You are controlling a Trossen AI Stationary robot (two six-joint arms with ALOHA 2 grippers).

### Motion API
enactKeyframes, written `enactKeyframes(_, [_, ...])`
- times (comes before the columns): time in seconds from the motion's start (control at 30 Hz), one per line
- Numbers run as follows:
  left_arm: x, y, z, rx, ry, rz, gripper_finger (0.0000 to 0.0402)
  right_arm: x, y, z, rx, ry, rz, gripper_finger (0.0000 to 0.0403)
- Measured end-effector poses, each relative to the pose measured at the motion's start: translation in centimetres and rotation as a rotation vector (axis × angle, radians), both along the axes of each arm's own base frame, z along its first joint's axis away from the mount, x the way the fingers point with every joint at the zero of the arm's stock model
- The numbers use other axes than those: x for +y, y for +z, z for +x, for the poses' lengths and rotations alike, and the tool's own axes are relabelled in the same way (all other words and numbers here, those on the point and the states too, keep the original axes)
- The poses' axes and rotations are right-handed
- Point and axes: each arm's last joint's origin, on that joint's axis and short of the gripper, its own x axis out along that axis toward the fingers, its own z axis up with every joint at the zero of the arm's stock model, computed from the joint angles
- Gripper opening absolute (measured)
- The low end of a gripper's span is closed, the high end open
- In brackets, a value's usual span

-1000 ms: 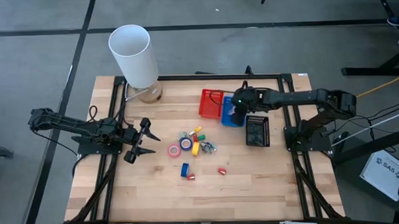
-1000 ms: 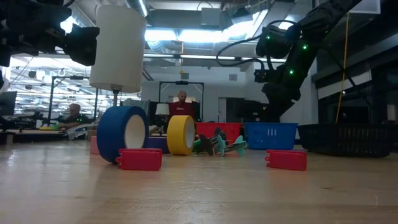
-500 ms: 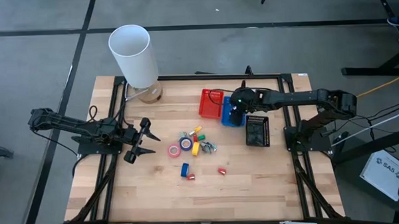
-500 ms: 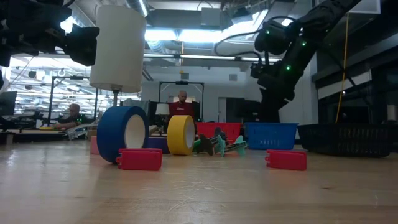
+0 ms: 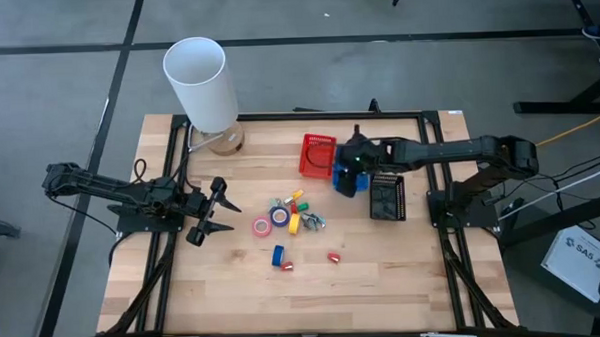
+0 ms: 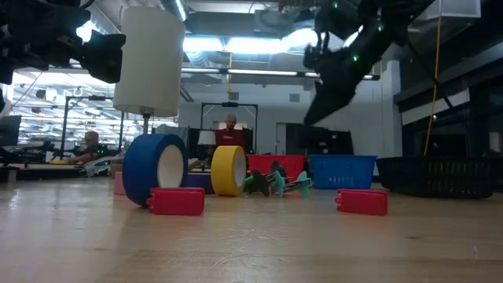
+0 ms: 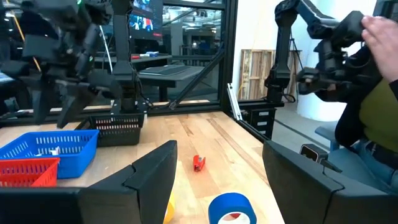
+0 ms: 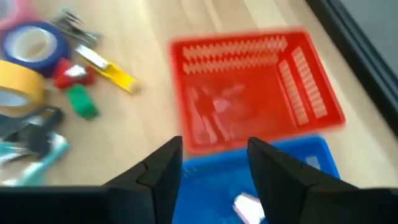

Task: Pick and place Stapler, Stapler remover, tape
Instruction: Put the black staple remover into the blue bin

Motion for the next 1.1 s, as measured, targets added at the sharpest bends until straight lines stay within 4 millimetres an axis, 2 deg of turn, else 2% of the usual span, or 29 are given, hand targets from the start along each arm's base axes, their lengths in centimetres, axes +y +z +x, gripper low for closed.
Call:
enactKeyframes(0.23, [0.0, 0.0, 0.0, 0.0, 0.0, 0.0, 0.0235, 2.1, 1.4, 1.0, -0.028, 0.125, -0.051, 0.0162])
enactKeyframes(0.4, [0.0, 0.0, 0.0, 0.0, 0.0, 0.0, 0.0235, 3.0, 1.1, 1.5, -0.026, 0.169, -0.044, 0.015])
enactKeyframes(0.67, [0.0, 0.0, 0.0, 0.0, 0.0, 0.0, 0.0235, 3.5, 0.7, 2.2, -0.076, 0.286, 0.066, 0.0135])
enactKeyframes(0.93, [0.0, 0.0, 0.0, 0.0, 0.0, 0.0, 0.0235, 4.8, 0.9, 2.4, -0.085, 0.388, 0.018, 0.013])
enactKeyframes(1.1, [0.0, 0.0, 0.0, 0.0, 0.0, 0.0, 0.0235, 5.5, 0.6, 2.6, -0.074, 0.383, -0.014, 0.013])
